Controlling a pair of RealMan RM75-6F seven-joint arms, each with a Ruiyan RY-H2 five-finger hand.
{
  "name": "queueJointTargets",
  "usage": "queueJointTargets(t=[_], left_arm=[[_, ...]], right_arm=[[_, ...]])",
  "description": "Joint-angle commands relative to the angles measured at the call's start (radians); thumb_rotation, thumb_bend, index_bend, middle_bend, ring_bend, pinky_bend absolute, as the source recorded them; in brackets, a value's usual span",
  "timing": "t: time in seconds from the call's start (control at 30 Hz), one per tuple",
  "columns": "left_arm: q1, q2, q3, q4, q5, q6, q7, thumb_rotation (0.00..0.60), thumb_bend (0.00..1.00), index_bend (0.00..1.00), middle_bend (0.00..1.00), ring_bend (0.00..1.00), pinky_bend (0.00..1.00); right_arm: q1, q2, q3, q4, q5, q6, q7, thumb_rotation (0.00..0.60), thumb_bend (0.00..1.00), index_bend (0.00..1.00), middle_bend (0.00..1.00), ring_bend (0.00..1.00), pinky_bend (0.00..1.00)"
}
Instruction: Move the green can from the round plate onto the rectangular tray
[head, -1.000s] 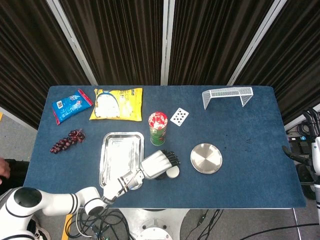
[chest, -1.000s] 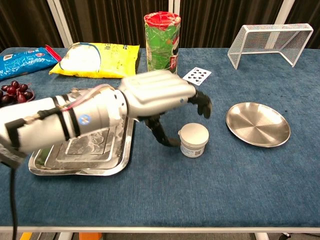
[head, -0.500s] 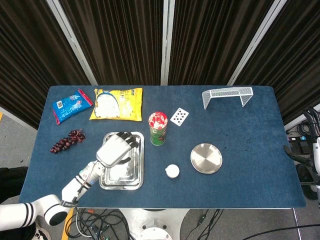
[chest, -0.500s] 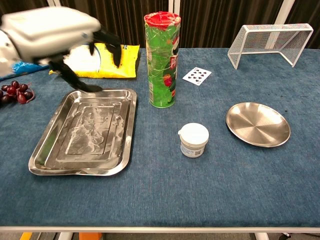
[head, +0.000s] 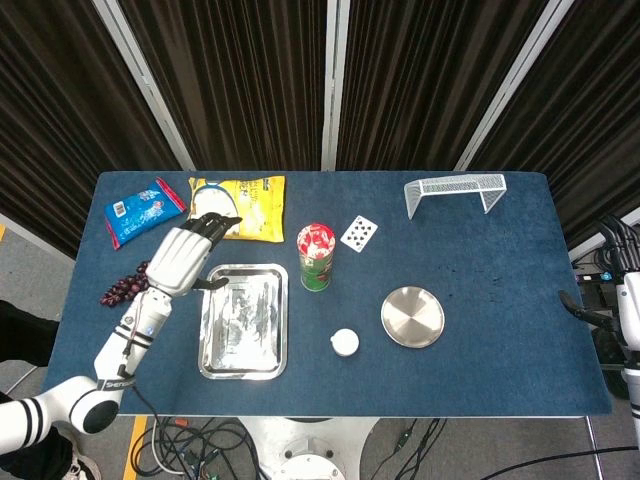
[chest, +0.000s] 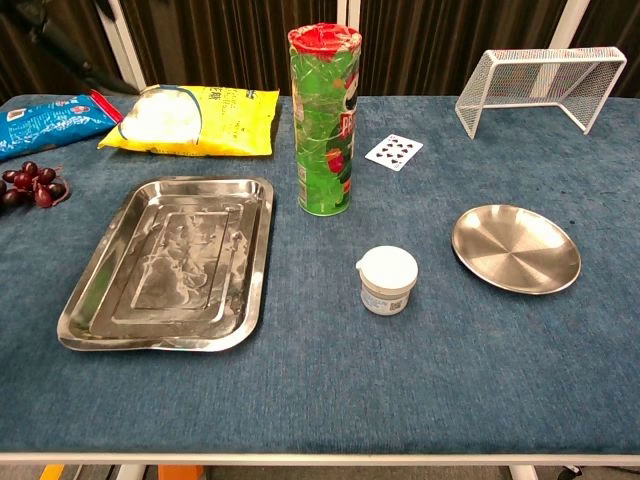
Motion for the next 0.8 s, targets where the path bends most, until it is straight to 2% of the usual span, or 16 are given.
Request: queueJointTargets(t=[0.03,0.23,0.33,0.63,0.8], left_arm=[[-0.07,-0.026,-0.027,0.076,0.069,-0.064,-0.057,0.6,0.0,0.1,0.14,0.09,0.27],[-0.206,-0.047,-0.074,0.142,0.07,-0.234,-0.167,0.6,0.0,0.1,0.14,0.08,0.27],[-0.271,-0.041,-0.082,0.162,0.074,-0.327,-0.205,0.6,0.0,0.1,0.12,0.08,0.27],[-0.392,-0.071,-0.093,0.218,0.074,-0.427,-0.185,0.6,0.0,0.1,0.09,0.06,0.28],[-0.432,-0.072,-0.075,0.231,0.064,-0.475,-0.164,0.6,0.0,0.11,0.1,0.06,0.28]], right_arm=[[0.005,-0.001,0.0,-0.004,0.006,-0.013,-0.006,0.6,0.12,0.0,0.0,0.0,0.07],[0.016,0.019,0.003,-0.036,0.021,-0.042,-0.037,0.6,0.13,0.0,0.0,0.0,0.07],[0.017,0.019,0.006,-0.039,0.023,-0.04,-0.044,0.6,0.13,0.0,0.0,0.0,0.07],[0.016,0.016,0.007,-0.033,0.027,-0.041,-0.034,0.6,0.13,0.0,0.0,0.0,0.07],[0.013,0.012,0.003,-0.022,0.028,-0.045,-0.026,0.6,0.13,0.0,0.0,0.0,0.07]])
